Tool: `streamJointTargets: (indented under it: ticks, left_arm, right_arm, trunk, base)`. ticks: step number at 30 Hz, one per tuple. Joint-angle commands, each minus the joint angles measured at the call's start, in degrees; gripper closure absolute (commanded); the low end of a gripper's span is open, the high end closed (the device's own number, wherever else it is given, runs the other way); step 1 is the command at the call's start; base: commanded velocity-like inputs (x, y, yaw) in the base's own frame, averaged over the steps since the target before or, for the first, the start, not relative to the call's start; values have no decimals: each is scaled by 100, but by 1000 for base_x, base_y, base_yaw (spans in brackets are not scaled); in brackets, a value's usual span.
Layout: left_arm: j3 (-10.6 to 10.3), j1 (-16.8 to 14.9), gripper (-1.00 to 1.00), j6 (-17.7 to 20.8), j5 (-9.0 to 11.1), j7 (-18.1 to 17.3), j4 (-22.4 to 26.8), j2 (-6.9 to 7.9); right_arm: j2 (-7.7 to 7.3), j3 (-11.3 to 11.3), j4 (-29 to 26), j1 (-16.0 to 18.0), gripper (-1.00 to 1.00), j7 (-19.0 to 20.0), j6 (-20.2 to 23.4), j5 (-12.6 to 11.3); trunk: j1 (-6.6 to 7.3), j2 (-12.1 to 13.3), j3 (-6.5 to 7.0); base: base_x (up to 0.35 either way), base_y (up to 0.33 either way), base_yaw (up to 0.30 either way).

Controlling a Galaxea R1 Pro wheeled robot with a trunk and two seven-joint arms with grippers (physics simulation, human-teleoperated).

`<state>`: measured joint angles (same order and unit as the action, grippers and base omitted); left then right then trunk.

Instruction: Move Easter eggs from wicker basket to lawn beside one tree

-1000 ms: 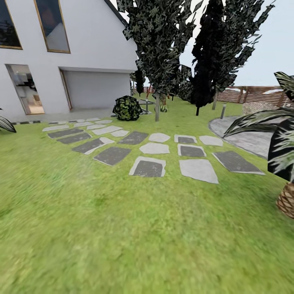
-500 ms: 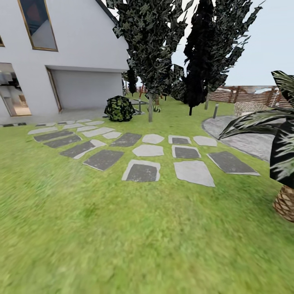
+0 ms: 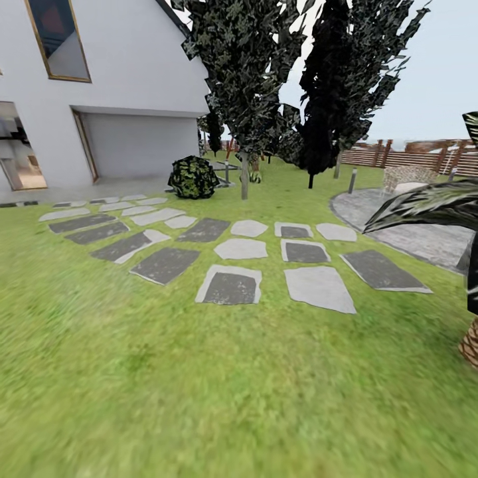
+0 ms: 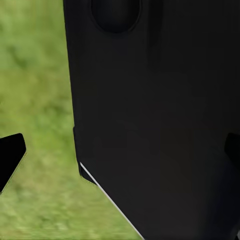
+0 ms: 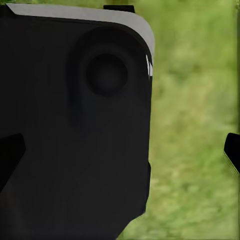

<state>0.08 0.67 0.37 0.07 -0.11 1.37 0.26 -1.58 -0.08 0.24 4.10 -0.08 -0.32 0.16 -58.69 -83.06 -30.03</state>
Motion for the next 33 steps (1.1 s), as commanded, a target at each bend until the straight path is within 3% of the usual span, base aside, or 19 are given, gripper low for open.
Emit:
streamJointTargets:
  ticks: [1,9,33]
  left_arm:
    - [0,4,-100,3,1,-3,13,0]
    - [0,4,-100,2,-2,0,13,0]
    - [0,4,-100,3,-3,-4,13,0]
  right_arm:
    - [0,-1,3,3,-100,-1,-3,2]
    - [0,0,3,3,-100,-1,-3,2]
    - [0,-1,3,3,-100,-1,-2,2]
  trunk:
    - [-4,-2,-4]
    - [-4,-2,-4]
    - [-4,-2,-4]
  base:
    - [342,0,-7]
    - [342,0,-178]
    - [342,0,-4]
